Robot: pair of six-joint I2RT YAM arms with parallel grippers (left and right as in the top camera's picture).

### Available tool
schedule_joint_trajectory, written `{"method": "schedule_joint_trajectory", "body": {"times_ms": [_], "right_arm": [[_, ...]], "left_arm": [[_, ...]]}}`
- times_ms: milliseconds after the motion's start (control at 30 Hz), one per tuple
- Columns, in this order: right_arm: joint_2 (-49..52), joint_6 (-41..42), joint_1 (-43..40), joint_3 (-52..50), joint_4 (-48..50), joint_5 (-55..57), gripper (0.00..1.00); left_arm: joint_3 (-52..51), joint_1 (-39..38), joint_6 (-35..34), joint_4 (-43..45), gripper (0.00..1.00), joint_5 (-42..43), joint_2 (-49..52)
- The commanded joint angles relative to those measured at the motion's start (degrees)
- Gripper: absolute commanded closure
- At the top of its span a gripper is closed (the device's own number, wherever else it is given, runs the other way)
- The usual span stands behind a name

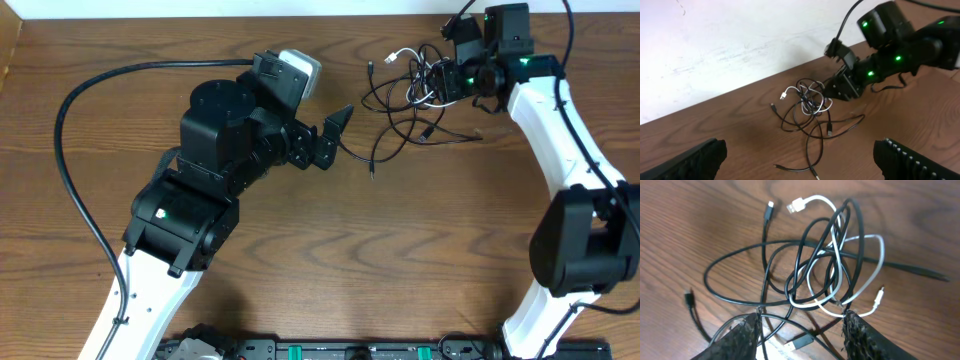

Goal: Untangle cables

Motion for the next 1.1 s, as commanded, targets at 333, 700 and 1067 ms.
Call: {"method": "schedule_joint_trajectory", "body": {"times_ms": [333, 700, 1067], "right_arm": [[4.61, 6.34, 0.39, 0.37, 7.13, 0.09, 0.54], [9.90, 10.49, 1.86, 0.37, 11.45, 0.02, 0.52], [10.14, 10.45, 2.93, 0.37, 12.96, 0.09, 0.95]], "left_arm": [[1.49, -0.13, -3.74, 0.92, 0.03, 4.33, -0.68], [1.49, -0.13, -3.48, 1.81, 0.07, -4.52, 3.74], [1.49, -0.07, -0.92, 3.98, 0.09, -7.96, 13.38]]}}
